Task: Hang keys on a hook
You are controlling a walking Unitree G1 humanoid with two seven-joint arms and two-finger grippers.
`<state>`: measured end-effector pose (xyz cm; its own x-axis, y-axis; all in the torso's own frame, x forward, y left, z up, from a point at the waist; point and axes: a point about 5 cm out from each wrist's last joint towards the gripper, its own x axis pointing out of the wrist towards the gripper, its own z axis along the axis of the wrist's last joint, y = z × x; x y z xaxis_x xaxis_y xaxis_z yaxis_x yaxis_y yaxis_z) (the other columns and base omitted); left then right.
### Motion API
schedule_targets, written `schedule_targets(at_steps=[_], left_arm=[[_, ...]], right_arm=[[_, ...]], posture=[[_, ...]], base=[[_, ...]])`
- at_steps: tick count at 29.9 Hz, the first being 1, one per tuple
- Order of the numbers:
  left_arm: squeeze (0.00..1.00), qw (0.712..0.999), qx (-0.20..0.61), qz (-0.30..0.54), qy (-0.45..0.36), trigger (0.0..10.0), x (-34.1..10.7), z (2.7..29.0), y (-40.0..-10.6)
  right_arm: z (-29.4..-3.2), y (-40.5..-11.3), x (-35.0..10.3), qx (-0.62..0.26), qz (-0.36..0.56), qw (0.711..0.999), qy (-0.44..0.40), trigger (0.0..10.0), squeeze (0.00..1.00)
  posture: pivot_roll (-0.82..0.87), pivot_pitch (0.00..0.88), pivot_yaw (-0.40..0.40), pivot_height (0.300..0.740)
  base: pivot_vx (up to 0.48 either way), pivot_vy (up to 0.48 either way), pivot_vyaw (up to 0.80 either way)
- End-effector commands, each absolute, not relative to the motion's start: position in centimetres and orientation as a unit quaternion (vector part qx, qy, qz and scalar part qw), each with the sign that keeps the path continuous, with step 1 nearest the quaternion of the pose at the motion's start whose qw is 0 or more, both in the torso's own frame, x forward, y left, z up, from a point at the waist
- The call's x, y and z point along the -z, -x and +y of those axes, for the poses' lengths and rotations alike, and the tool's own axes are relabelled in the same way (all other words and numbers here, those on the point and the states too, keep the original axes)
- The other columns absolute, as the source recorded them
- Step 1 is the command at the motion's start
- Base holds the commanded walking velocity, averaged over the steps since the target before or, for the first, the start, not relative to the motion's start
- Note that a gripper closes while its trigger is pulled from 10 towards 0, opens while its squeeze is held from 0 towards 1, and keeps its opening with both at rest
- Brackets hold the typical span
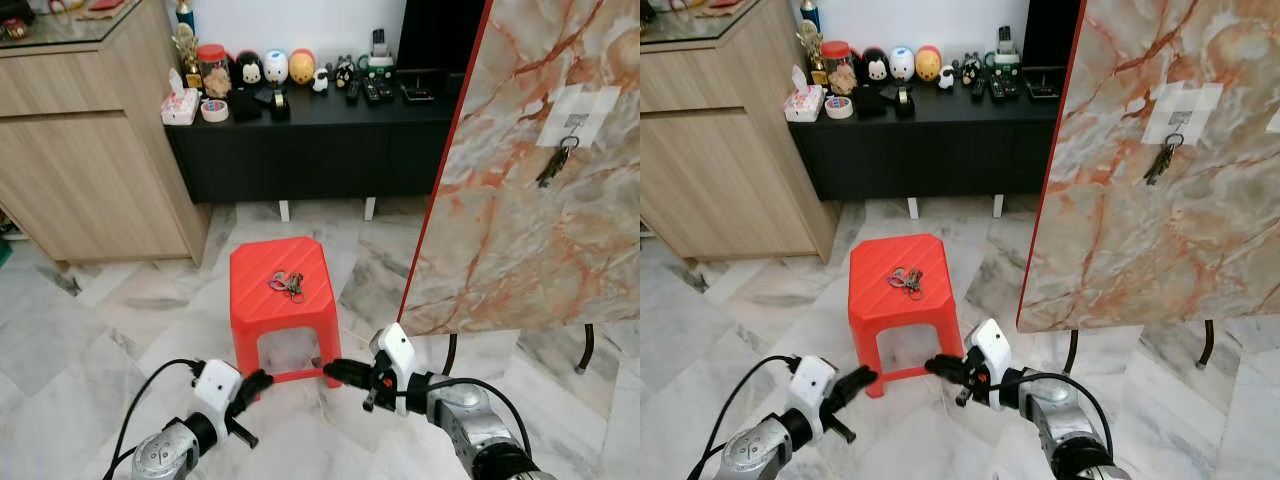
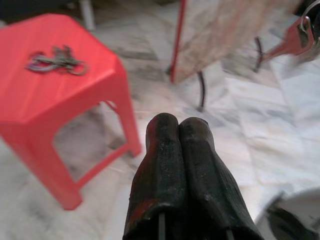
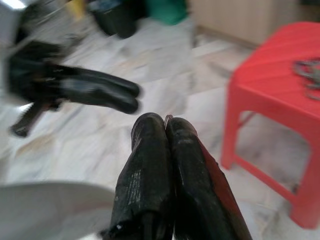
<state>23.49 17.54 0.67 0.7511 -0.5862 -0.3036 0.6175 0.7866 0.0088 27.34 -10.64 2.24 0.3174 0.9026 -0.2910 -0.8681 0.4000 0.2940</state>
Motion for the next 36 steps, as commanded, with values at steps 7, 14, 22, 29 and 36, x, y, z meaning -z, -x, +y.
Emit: schedule_targets(at_steps=[7,14,22,29,36], left_arm=[[0.0,0.92,0.36,0.148,-0.052,10.0,-1.6,17.4,-23.6],[0.0,0.915,0.377,0.136,-0.052,10.0,-2.5,16.7,-24.0],[0.0,0.92,0.367,0.125,-0.059,10.0,-3.0,16.4,-24.7],[0.0,0.937,0.326,0.116,-0.057,10.0,-3.0,16.5,-25.7],[0.0,0.926,0.353,0.125,-0.044,10.0,-2.7,15.2,-25.6]], right_arm=[[-10.4,-26.7,-2.8,-0.604,0.221,0.765,-0.037,10.0,0.0],[-11.0,-27.5,-4.2,-0.602,0.203,0.772,-0.033,10.0,0.0],[-10.2,-29.5,-5.3,-0.537,0.175,0.823,-0.064,10.0,0.0],[-9.2,-30.0,-4.6,-0.488,0.192,0.847,-0.09,10.0,0.0],[-8.5,-29.3,-4.0,-0.511,0.206,0.829,-0.1,10.0,0.0]], posture=[[0.11,0.08,-0.019,0.723],[0.1,0.083,-0.022,0.723],[0.11,0.084,-0.024,0.723],[0.11,0.084,-0.026,0.723],[0.1,0.084,-0.027,0.723]], base=[[0.0,0.0,0.0],[0.0,0.0,0.0],[0.0,0.0,0.0],[0.0,0.0,0.0],[0.0,0.0,0.0]])
